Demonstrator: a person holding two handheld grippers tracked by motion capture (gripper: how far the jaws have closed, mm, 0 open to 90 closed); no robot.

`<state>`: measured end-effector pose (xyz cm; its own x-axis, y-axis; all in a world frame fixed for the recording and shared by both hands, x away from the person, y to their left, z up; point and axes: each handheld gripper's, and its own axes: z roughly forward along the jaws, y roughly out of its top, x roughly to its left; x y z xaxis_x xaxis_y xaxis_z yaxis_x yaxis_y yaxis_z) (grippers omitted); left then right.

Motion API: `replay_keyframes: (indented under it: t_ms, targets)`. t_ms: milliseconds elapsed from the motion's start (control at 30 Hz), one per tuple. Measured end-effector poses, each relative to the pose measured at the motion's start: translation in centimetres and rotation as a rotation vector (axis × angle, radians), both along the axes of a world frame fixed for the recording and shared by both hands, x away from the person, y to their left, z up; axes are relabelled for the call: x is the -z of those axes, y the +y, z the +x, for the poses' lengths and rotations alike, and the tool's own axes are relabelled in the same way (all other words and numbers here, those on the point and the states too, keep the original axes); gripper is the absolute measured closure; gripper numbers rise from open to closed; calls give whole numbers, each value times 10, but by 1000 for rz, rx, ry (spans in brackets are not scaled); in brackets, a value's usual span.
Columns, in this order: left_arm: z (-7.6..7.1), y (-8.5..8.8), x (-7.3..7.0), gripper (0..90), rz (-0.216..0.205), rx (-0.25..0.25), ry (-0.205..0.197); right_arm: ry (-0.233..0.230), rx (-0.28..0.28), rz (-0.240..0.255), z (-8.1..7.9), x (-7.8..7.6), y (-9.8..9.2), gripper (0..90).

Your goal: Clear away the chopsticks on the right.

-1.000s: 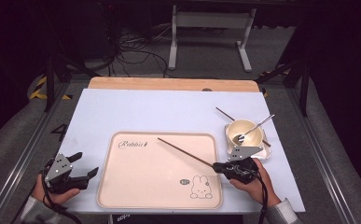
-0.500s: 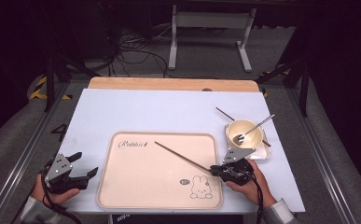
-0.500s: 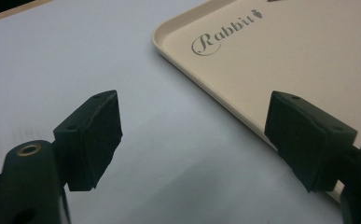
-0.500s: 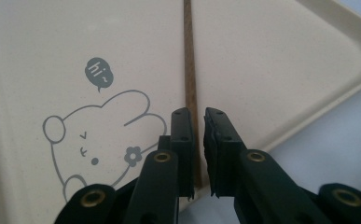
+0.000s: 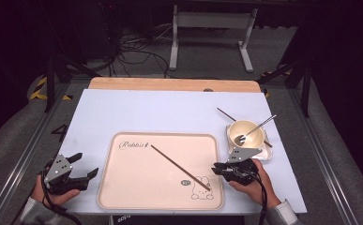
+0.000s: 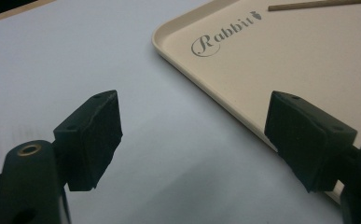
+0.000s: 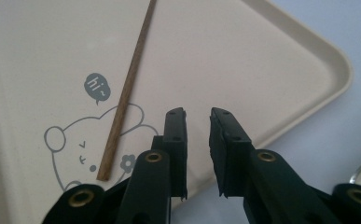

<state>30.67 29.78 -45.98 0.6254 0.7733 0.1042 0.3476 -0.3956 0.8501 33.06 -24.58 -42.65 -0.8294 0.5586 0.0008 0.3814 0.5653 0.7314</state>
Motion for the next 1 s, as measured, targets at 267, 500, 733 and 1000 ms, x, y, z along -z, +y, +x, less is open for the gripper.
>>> replay_keyframes:
  t_ms: [267, 500, 733, 1000]
  targets:
    - [0, 0, 0, 197, 0, 2, -1, -43, 32, 25, -2, -10, -8, 695]
    - [0, 0, 0, 197, 1, 0, -2, -82, 44, 28, -5, -19, -13, 677]
    - [0, 0, 0, 196, 2, 0, -3, -130, 62, 41, -8, -31, -23, 671]
    - [0, -1, 0, 197, 4, 0, -2, -175, 109, 75, -11, -44, -39, 657]
